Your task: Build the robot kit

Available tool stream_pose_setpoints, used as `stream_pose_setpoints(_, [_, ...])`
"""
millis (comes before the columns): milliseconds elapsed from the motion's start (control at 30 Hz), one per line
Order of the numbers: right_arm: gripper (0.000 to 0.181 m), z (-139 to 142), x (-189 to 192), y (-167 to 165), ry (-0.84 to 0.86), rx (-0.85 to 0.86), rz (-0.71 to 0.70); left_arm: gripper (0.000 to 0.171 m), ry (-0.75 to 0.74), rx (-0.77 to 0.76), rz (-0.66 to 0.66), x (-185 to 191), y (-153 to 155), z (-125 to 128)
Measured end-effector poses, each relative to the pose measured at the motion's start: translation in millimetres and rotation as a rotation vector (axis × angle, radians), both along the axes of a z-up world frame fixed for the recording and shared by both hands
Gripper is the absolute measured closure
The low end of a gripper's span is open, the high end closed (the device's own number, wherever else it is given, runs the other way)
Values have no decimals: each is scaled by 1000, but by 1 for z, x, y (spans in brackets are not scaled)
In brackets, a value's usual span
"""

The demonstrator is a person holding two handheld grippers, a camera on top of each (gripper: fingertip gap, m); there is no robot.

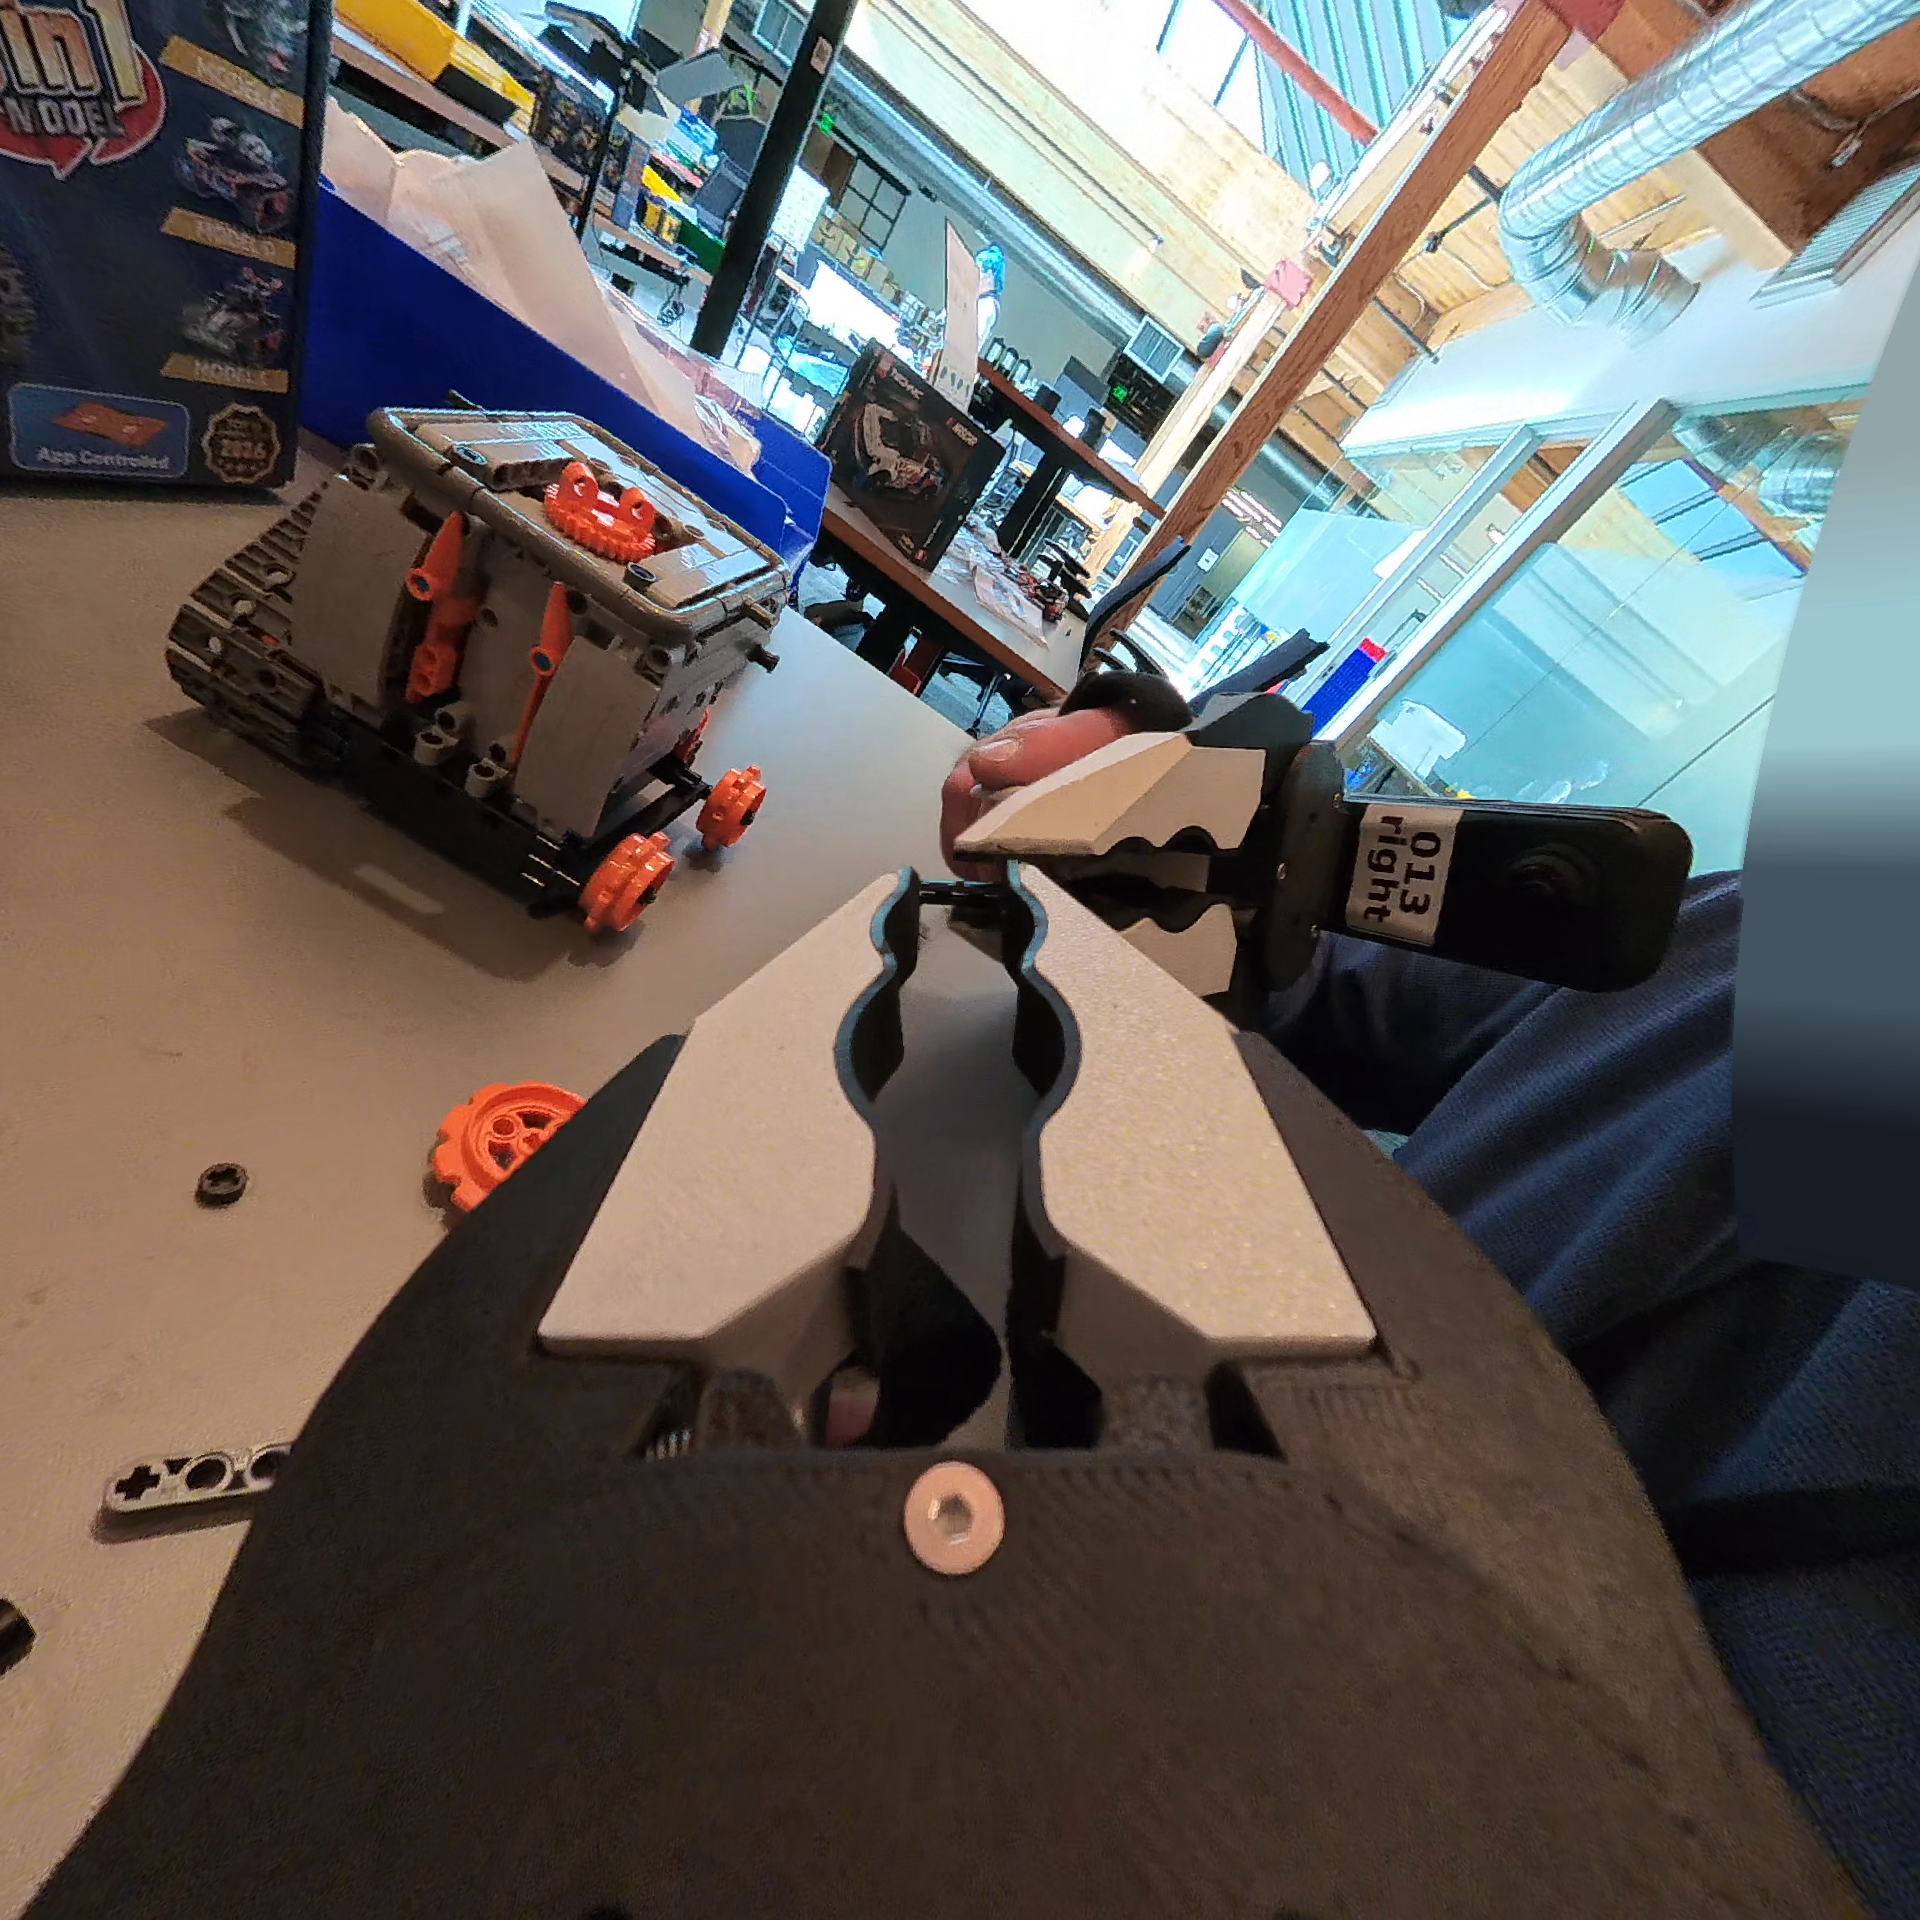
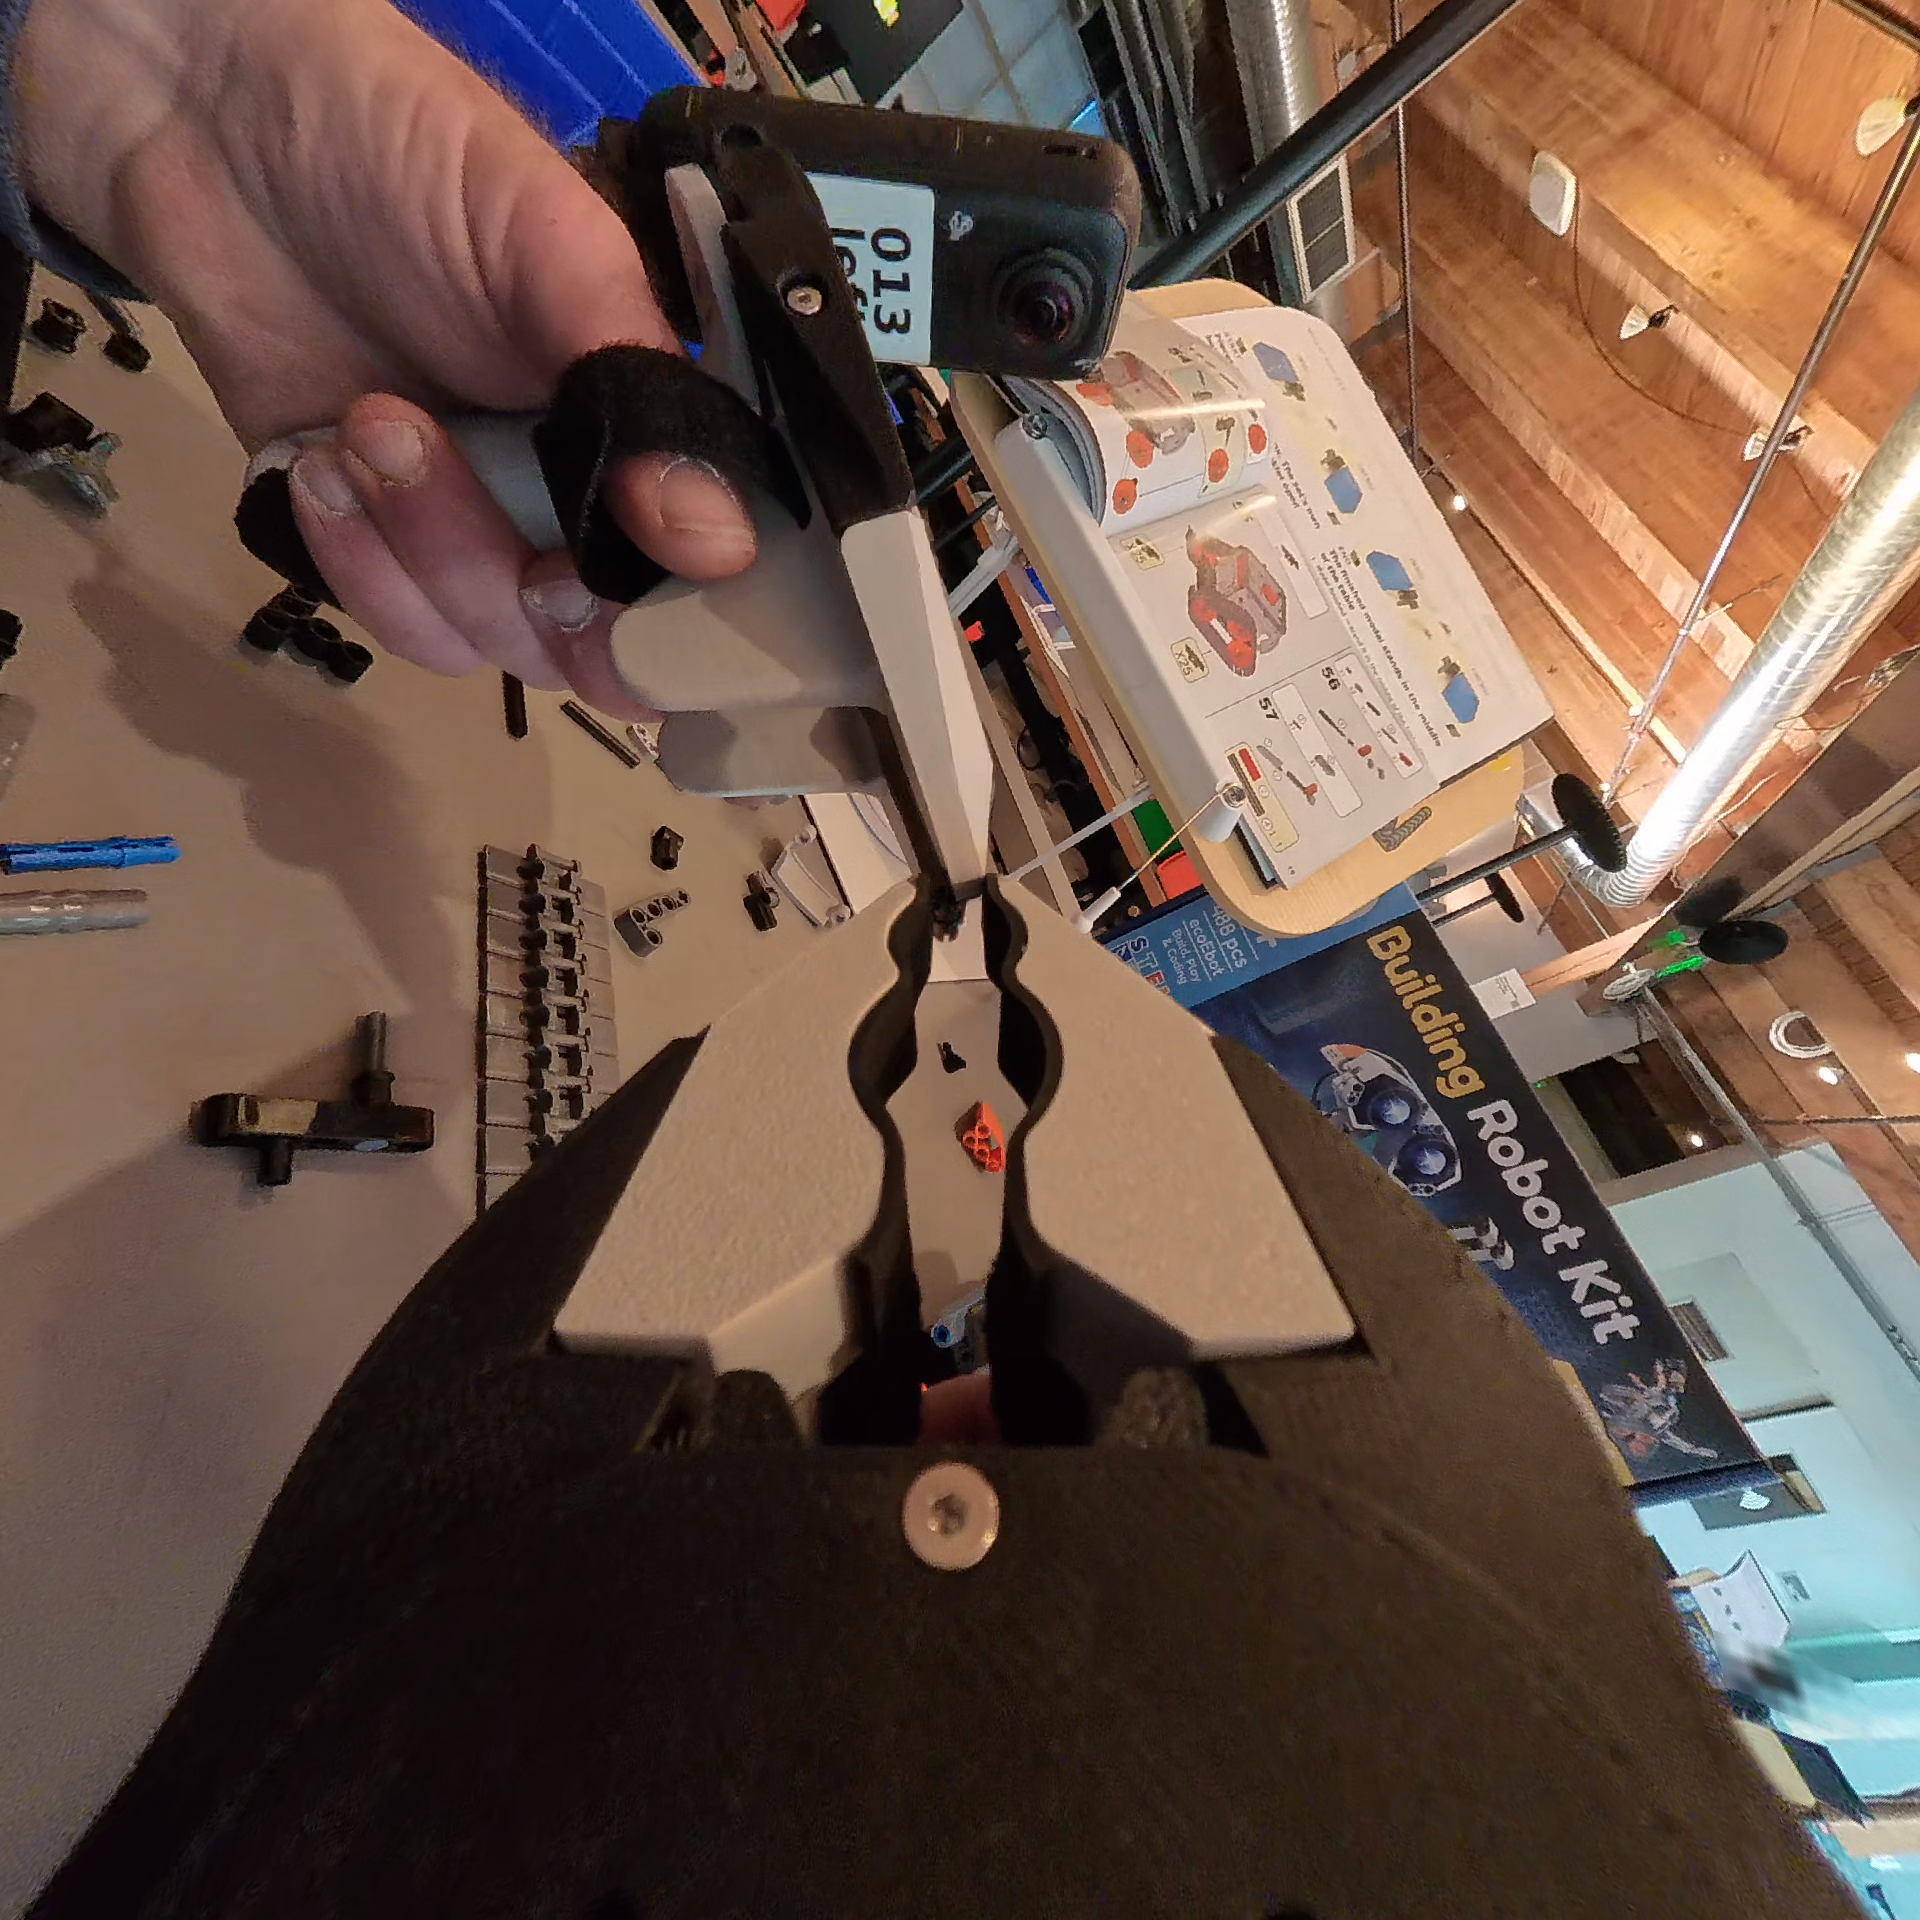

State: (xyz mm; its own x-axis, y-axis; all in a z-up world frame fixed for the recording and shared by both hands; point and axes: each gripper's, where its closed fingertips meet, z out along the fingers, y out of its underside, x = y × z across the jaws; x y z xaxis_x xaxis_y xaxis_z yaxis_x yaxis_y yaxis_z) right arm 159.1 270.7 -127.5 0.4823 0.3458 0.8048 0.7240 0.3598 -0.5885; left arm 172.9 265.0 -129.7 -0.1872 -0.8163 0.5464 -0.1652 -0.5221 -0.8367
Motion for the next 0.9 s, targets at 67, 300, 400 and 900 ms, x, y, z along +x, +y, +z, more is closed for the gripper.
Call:
stream_pose_setpoints(67, [175,0,0,0,14,-14,1,157,-8,-17,-9,0,-1,1])
stream_pose_setpoints(300, [176,3,0,-2,60,-35,20,157,-49,-77,-40,-1,-4,5])
stream_pose_setpoints(400, [179,6,0,-5,132,-76,54,157,-69,-97,-59,-1,-7,8])
stream_pose_setpoints(900, [180,34,7,-14,391,-164,193,154,-181,-164,-116,-7,-12,26])
